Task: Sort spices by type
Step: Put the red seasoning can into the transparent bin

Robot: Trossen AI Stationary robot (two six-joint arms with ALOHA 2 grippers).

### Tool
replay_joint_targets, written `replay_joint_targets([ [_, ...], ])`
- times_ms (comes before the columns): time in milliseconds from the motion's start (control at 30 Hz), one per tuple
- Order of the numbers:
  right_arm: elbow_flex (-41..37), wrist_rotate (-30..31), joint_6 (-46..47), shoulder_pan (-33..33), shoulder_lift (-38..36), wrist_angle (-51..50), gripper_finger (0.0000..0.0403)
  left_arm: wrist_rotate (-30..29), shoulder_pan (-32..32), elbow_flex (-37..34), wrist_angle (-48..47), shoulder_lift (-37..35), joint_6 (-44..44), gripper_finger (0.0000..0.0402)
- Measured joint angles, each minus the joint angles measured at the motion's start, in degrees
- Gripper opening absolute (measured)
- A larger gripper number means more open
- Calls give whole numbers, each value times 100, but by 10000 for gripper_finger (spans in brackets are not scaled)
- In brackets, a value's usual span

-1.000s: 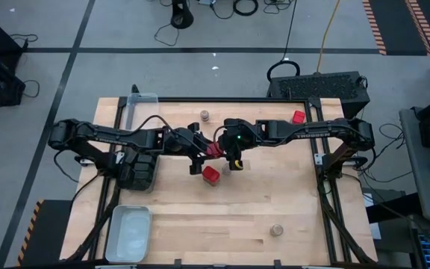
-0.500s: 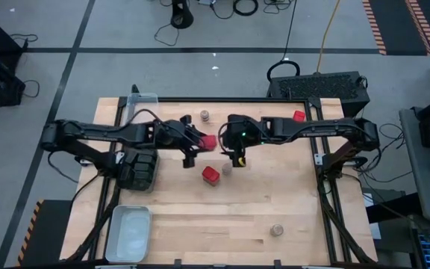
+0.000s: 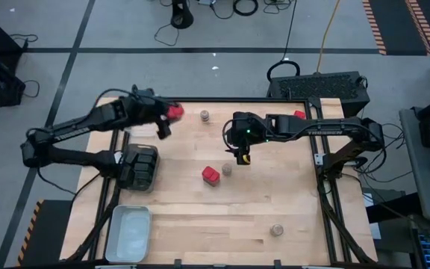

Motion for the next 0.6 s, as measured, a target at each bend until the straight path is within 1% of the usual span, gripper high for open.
replay_joint_targets([
  [100, -117, 0, 83, 0, -7, 7, 275, -68, 551, 0, -253, -48, -243, 232],
  [200, -174, 2, 102, 0, -15, -8, 275, -477, 1009, -89, -361, -31, -593, 232],
  [300, -178, 2, 102, 0, -15, -38, 274, -1020, 1372, -332, -363, -27, -897, 232],
  [367, -178, 0, 102, 0, -17, -29, 274, -1250, 1623, -476, -352, -28, -1129, 232],
  [500, -178, 0, 102, 0, -17, -32, 274, -1265, 2035, -804, -4, -44, -1735, 232],
  [600, -178, 2, 102, 0, -17, -68, 274, -1285, 2246, -1050, 238, -42, -1883, 232],
])
